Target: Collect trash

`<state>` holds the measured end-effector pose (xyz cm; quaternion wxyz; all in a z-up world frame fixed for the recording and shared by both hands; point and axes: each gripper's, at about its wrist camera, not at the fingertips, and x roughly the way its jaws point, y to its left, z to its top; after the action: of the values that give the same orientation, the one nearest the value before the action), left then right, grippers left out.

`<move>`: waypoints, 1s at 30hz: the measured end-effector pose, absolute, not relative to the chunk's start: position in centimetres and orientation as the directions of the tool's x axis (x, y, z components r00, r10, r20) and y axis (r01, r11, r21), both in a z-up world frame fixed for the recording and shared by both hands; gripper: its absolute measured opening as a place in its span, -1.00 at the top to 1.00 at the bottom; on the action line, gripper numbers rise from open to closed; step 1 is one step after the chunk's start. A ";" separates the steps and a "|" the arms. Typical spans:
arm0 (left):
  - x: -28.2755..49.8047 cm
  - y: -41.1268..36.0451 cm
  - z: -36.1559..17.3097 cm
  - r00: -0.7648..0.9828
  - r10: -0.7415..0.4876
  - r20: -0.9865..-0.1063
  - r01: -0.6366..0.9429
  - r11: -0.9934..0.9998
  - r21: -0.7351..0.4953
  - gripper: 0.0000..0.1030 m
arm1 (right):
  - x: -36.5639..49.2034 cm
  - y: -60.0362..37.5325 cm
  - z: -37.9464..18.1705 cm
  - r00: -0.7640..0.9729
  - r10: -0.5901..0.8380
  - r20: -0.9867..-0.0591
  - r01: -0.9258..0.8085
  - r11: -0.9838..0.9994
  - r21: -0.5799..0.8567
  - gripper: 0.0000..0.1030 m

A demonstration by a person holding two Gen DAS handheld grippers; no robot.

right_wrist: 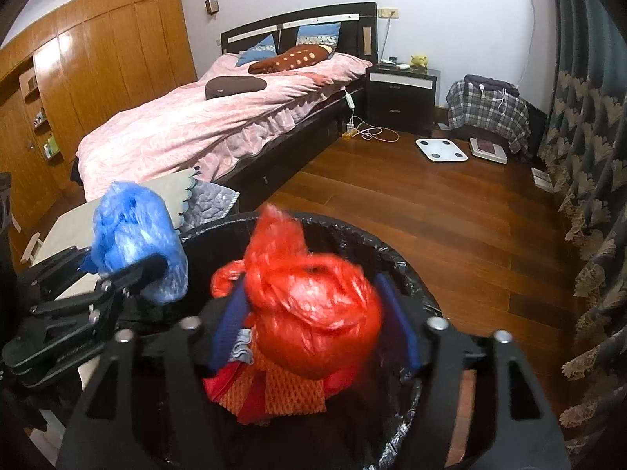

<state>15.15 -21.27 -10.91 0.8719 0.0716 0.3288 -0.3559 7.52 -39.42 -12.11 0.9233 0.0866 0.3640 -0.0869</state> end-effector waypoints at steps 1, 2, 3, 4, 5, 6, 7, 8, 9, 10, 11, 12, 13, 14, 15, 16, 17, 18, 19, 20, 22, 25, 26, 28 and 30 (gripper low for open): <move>15.2 -21.2 -11.0 0.527 -0.573 -0.628 0.668 0.736 -0.110 -0.44 | 7.5 -39.5 -12.2 0.719 -0.109 -0.687 0.230 0.969 0.087 -0.47; 15.2 -21.1 -11.1 0.524 -0.575 -0.628 0.670 0.733 -0.112 -0.50 | 7.6 -39.6 -12.2 0.719 -0.112 -0.686 0.232 0.969 0.085 -0.51; 15.2 -20.9 -11.2 0.519 -0.579 -0.629 0.674 0.730 -0.115 -0.53 | 7.6 -39.7 -12.1 0.720 -0.117 -0.684 0.238 0.968 0.085 -0.53; 15.1 -20.6 -11.2 0.520 -0.576 -0.631 0.672 0.732 -0.113 -0.58 | 7.5 -39.8 -12.1 0.722 -0.122 -0.681 0.244 0.966 0.085 -0.59; 15.1 -20.4 -11.2 0.524 -0.573 -0.631 0.669 0.735 -0.111 -0.62 | 7.5 -39.9 -12.0 0.723 -0.127 -0.680 0.249 0.965 0.085 -0.68; 15.1 -20.2 -11.2 0.528 -0.569 -0.630 0.666 0.738 -0.108 -0.63 | 7.4 -39.9 -11.9 0.726 -0.132 -0.675 0.257 0.962 0.088 -0.69; 15.0 -19.8 -11.2 0.534 -0.562 -0.632 0.661 0.744 -0.103 -0.66 | 7.3 -39.9 -11.8 0.727 -0.132 -0.674 0.259 0.962 0.090 -0.71; 15.0 -19.4 -11.1 0.541 -0.556 -0.632 0.655 0.749 -0.099 -0.69 | 7.2 -40.0 -11.7 0.727 -0.130 -0.674 0.261 0.960 0.097 -0.80; 14.8 -18.9 -11.0 0.551 -0.548 -0.629 0.646 0.758 -0.094 -0.71 | 7.1 -40.1 -11.6 0.730 -0.127 -0.672 0.262 0.959 0.104 -0.83; 14.8 -18.6 -10.8 0.559 -0.542 -0.628 0.639 0.764 -0.091 -0.74 | 7.0 -40.1 -11.4 0.731 -0.123 -0.671 0.262 0.959 0.110 -0.84; 14.6 -18.2 -10.5 0.571 -0.536 -0.622 0.630 0.772 -0.088 -0.78 | 6.8 -40.1 -11.1 0.732 -0.119 -0.671 0.261 0.958 0.115 -0.85; 14.5 -17.8 -10.3 0.583 -0.529 -0.617 0.620 0.780 -0.084 -0.80 | 6.6 -39.9 -10.8 0.733 -0.117 -0.670 0.259 0.959 0.117 -0.87; 14.3 -17.2 -9.8 0.598 -0.519 -0.611 0.605 0.792 -0.080 -0.84 | 6.4 -39.6 -10.4 0.736 -0.114 -0.668 0.256 0.959 0.118 -0.88; 14.1 -16.8 -9.4 0.610 -0.512 -0.605 0.593 0.801 -0.080 -0.88 | 6.2 -39.3 -10.1 0.738 -0.109 -0.665 0.251 0.960 0.121 -0.88; 13.9 -16.5 -9.0 0.618 -0.507 -0.601 0.584 0.808 -0.080 -0.88 | 6.0 -39.1 -9.9 0.741 -0.105 -0.663 0.247 0.961 0.124 -0.88; 13.6 -16.1 -8.6 0.629 -0.499 -0.596 0.573 0.816 -0.077 -0.88 | 5.7 -38.6 -9.4 0.744 -0.099 -0.661 0.242 0.962 0.127 -0.89; 13.3 -15.6 -8.1 0.640 -0.488 -0.593 0.563 0.824 -0.071 -0.88 | 5.4 -38.2 -9.0 0.745 -0.095 -0.660 0.237 0.963 0.128 -0.90; 13.2 -15.4 -7.9 0.647 -0.479 -0.594 0.556 0.829 -0.064 -0.88 | 5.2 -37.8 -8.7 0.745 -0.093 -0.661 0.233 0.964 0.126 -0.90; 12.8 -15.0 -7.4 0.657 -0.467 -0.592 0.545 0.837 -0.055 -0.88 | 4.9 -37.2 -8.2 0.745 -0.089 -0.661 0.225 0.966 0.123 -0.90; 12.4 -14.6 -7.0 0.667 -0.461 -0.585 0.537 0.842 -0.052 -0.88 | 4.7 -36.8 -8.0 0.746 -0.085 -0.660 0.219 0.968 0.124 -0.90; 11.6 -13.8 -6.4 0.681 -0.447 -0.580 0.521 0.853 -0.047 -0.88 | 4.2 -35.9 -7.2 0.752 -0.070 -0.656 0.199 0.972 0.124 -0.90; 10.5 -12.7 -5.6 0.698 -0.432 -0.571 0.499 0.866 -0.045 -0.88 | 3.4 -34.6 -6.0 0.761 -0.053 -0.646 0.174 0.977 0.125 -0.90; 10.1 -12.3 -5.3 0.704 -0.424 -0.569 0.491 0.870 -0.041 -0.88 | 3.2 -34.1 -5.7 0.764 -0.045 -0.643 0.166 0.978 0.129 -0.90; 9.5 -11.9 -4.9 0.704 -0.418 -0.574 0.486 0.873 -0.040 -0.88 | 2.9 -33.6 -5.3 0.768 -0.040 -0.640 0.159 0.979 0.129 -0.90; 9.1 -11.6 -4.6 0.705 -0.416 -0.574 0.480 0.876 -0.045 -0.88 | 2.6 -32.7 -4.7 0.772 -0.030 -0.635 0.143 0.981 0.128 -0.90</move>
<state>9.08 -11.58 -4.60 0.9218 0.0538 0.2972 -0.2431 2.60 -32.73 -4.66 0.9375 0.0846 0.3344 -0.0464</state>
